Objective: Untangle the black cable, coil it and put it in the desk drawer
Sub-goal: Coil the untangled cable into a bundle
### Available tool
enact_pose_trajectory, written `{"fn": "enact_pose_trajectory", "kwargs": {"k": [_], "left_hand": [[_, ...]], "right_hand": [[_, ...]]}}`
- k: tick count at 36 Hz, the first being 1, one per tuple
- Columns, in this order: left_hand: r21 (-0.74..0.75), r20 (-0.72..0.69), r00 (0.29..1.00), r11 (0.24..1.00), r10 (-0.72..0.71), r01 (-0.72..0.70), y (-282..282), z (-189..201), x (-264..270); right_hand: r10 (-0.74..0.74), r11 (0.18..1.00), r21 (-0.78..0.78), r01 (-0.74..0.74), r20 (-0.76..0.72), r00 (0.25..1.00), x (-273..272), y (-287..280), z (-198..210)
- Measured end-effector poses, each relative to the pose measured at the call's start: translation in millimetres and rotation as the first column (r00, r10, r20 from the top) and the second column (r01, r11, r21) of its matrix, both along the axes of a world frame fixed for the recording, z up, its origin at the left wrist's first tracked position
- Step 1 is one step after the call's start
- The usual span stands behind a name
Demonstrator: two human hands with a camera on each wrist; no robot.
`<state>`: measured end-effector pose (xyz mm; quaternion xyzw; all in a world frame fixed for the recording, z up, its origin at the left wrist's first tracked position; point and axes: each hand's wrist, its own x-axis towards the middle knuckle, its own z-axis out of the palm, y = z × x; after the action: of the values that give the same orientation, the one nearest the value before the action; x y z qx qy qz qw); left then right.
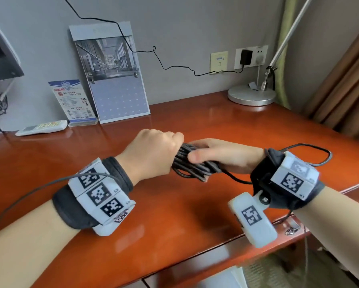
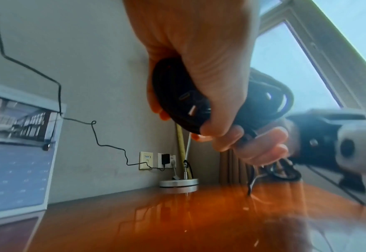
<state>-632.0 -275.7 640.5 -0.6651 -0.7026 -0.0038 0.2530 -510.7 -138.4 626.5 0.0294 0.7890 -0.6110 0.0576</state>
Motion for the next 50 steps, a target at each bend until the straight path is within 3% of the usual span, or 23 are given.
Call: {"fn": "enact_pose_trajectory", "kwargs": {"k": [2, 4, 7, 10, 13, 15, 18, 21, 24, 26, 29, 31, 32, 34, 36, 38, 39, 44, 46, 49, 50], "left_hand": [[0.080, 0.080, 0.997, 0.997, 0.004, -0.011, -0.9, 4.5, 2.6], [0.053, 0.125, 0.990, 0.996, 0.070, -0.077, 1.8, 9.8, 6.2], [0.065, 0.220, 0.964, 0.983, 0.151, -0.169, 4.5, 13.0, 1.2], [0.126, 0.376, 0.900, 0.950, 0.219, -0.284, 4.5, 18.4, -8.8], [0.110, 0.462, 0.823, 0.900, 0.329, -0.422, 8.1, 21.4, -15.4], [0.057, 0.453, 0.785, 0.865, 0.422, -0.498, 13.7, 21.1, -18.9], [-0.012, 0.389, 0.754, 0.821, 0.529, -0.570, 22.3, 19.9, -26.4], [-0.030, 0.307, 0.739, 0.782, 0.600, -0.623, 28.0, 19.4, -33.7], [-0.032, 0.313, 0.718, 0.762, 0.622, -0.647, 29.6, 22.7, -40.7], [-0.029, 0.344, 0.699, 0.751, 0.627, -0.659, 28.8, 27.1, -46.1], [-0.021, 0.365, 0.687, 0.743, 0.629, -0.669, 26.8, 33.0, -51.6], [-0.014, 0.365, 0.679, 0.733, 0.637, -0.680, 25.1, 35.7, -53.9], [-0.014, 0.371, 0.672, 0.727, 0.641, -0.686, 23.6, 36.7, -55.0], [-0.007, 0.362, 0.669, 0.720, 0.649, -0.694, 20.5, 38.5, -58.8], [0.007, 0.336, 0.657, 0.695, 0.675, -0.719, 14.8, 39.3, -67.5], [0.010, 0.346, 0.631, 0.670, 0.694, -0.742, 8.1, 37.6, -75.2], [0.009, 0.348, 0.626, 0.665, 0.698, -0.747, 6.1, 36.4, -77.9], [-0.006, 0.322, 0.608, 0.644, 0.725, -0.765, -1.3, 31.6, -87.0], [-0.018, 0.316, 0.591, 0.628, 0.742, -0.778, -4.6, 29.2, -91.4], [-0.043, 0.309, 0.534, 0.572, 0.787, -0.819, -15.0, 26.1, -103.9], [-0.047, 0.314, 0.510, 0.549, 0.801, -0.834, -20.2, 26.2, -109.2]], "right_hand": [[0.009, 0.990, -0.137, -0.016, -0.054, 0.998, 5.2, 8.2, -2.3], [-0.045, 0.976, -0.218, 0.023, -0.098, 0.994, 8.7, 11.5, -4.3], [-0.239, 0.956, -0.198, 0.216, -0.101, 0.966, 6.8, 11.6, -6.5], [-0.345, 0.938, -0.020, 0.346, -0.139, 0.928, 9.7, 16.1, -9.3], [-0.323, 0.868, 0.297, 0.398, -0.269, 0.907, 13.1, 12.9, -7.5], [-0.244, 0.718, 0.564, 0.409, -0.346, 0.906, 8.8, 9.2, -7.1], [-0.160, 0.416, 0.846, 0.333, -0.292, 0.943, 2.0, 2.5, -5.7], [-0.102, 0.128, 0.960, 0.251, -0.239, 0.966, -1.2, -3.8, 0.1], [-0.074, -0.011, 0.971, 0.240, -0.240, 0.968, -2.5, -4.6, 3.1], [-0.097, -0.020, 0.966, 0.258, -0.259, 0.961, -3.4, -0.9, 6.5], [-0.151, 0.054, 0.947, 0.317, -0.306, 0.940, -3.0, 12.0, 12.4], [-0.145, -0.025, 0.934, 0.355, -0.355, 0.923, -3.8, 25.8, 13.1], [-0.171, -0.025, 0.928, 0.371, -0.369, 0.913, -3.4, 33.8, 13.5], [-0.295, 0.055, 0.920, 0.389, -0.358, 0.886, 0.6, 52.8, 11.3], [-0.449, 0.252, 0.866, 0.432, -0.291, 0.845, 6.3, 75.0, 6.8], [-0.487, 0.459, 0.776, 0.432, -0.186, 0.853, 12.0, 88.3, 1.4], [-0.462, 0.500, 0.762, 0.412, -0.167, 0.871, 13.0, 90.3, -1.1], [-0.336, 0.556, 0.772, 0.309, -0.132, 0.933, 3.3, 80.9, 4.8], [-0.304, 0.500, 0.829, 0.249, -0.101, 0.947, 0.1, 82.1, 1.7], [-0.305, 0.224, 0.948, 0.224, -0.150, 0.941, 3.1, 88.2, -1.2], [-0.301, 0.168, 0.958, 0.233, -0.176, 0.937, 5.0, 89.3, 0.6]]}}
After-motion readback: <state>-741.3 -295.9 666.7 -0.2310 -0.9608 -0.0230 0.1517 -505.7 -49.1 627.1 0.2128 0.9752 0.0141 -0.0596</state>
